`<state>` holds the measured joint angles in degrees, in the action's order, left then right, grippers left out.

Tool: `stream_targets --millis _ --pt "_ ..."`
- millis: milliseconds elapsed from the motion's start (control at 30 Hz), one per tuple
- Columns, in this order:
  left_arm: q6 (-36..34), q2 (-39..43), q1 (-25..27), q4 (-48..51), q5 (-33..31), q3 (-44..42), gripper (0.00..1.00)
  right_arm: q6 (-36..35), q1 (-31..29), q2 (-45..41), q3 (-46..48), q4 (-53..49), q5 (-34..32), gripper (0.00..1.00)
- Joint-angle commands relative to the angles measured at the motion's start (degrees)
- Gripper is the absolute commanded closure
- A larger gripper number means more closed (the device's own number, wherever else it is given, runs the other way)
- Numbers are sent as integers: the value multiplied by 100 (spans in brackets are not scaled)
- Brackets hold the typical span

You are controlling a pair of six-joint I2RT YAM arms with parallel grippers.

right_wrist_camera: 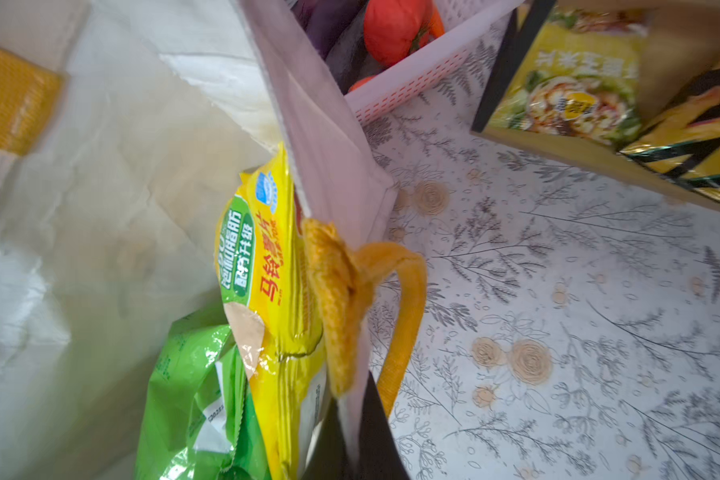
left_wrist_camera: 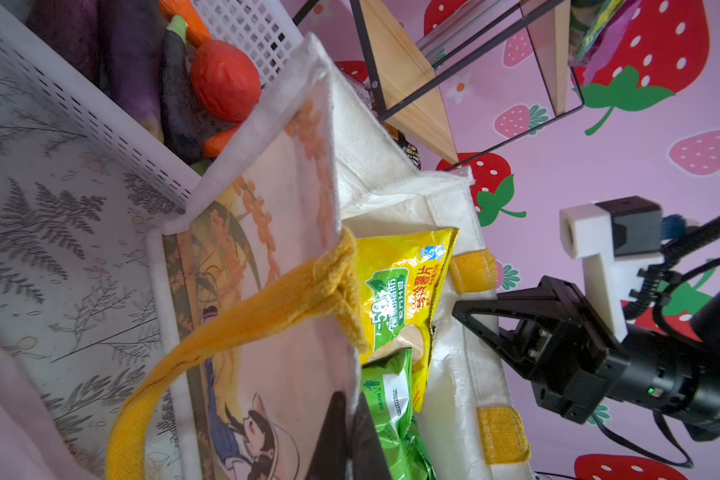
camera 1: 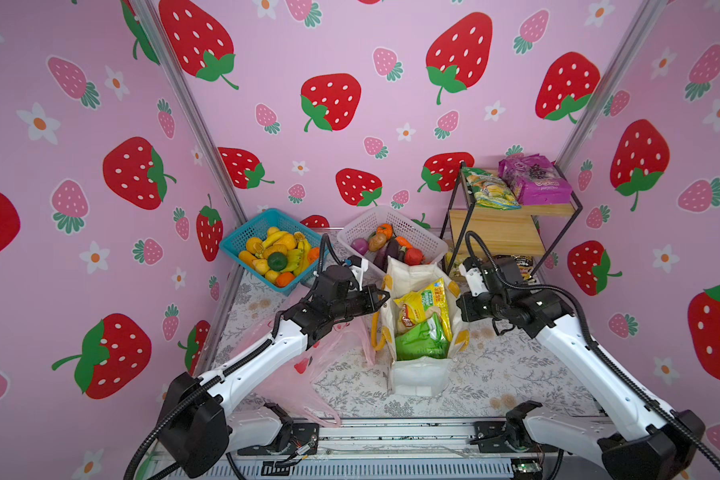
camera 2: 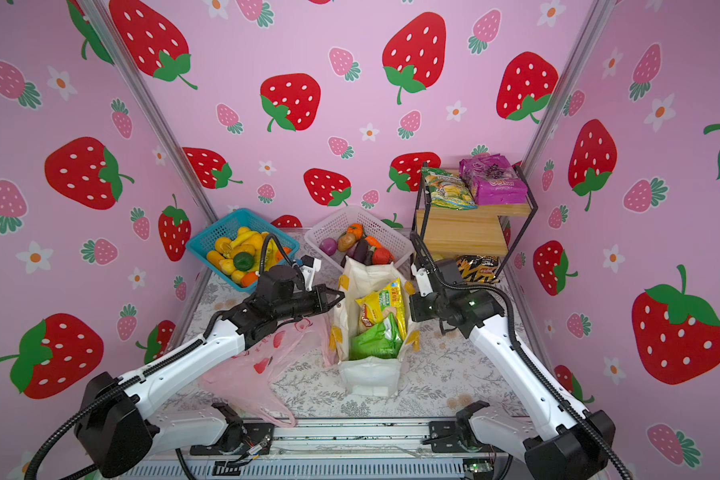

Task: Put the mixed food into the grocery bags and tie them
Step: 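Open the right gripper in the tote and lift it out to the tote rim, then release the tote handle with the left gripper and move it to the pink plastic bag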

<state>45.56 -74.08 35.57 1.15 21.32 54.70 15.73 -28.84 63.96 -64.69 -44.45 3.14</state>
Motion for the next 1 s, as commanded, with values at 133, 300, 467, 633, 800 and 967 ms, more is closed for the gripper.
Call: stream_targets --millis 133,300,467,633,800,967 --pt "156 -919 180 -57 177 931 100 -148 630 149 -318 461 -589 100" --pt "232 -1314 262 -20 359 1222 99 -262 830 344 -435 444 -1068 100" --pt "268 -1506 319 -64 407 1263 91 -263 923 327 -205 480 -1386 100" --pt "198 -1469 320 -8 453 1294 68 -297 1024 272 -46 467 -1841 100" --pt "-200 -1033 215 355 137 1134 47 -307 1062 414 7 637 -1727 97" --pt "-520 -150 -91 653 -436 568 39 -342 1082 377 92 774 -1892 96"
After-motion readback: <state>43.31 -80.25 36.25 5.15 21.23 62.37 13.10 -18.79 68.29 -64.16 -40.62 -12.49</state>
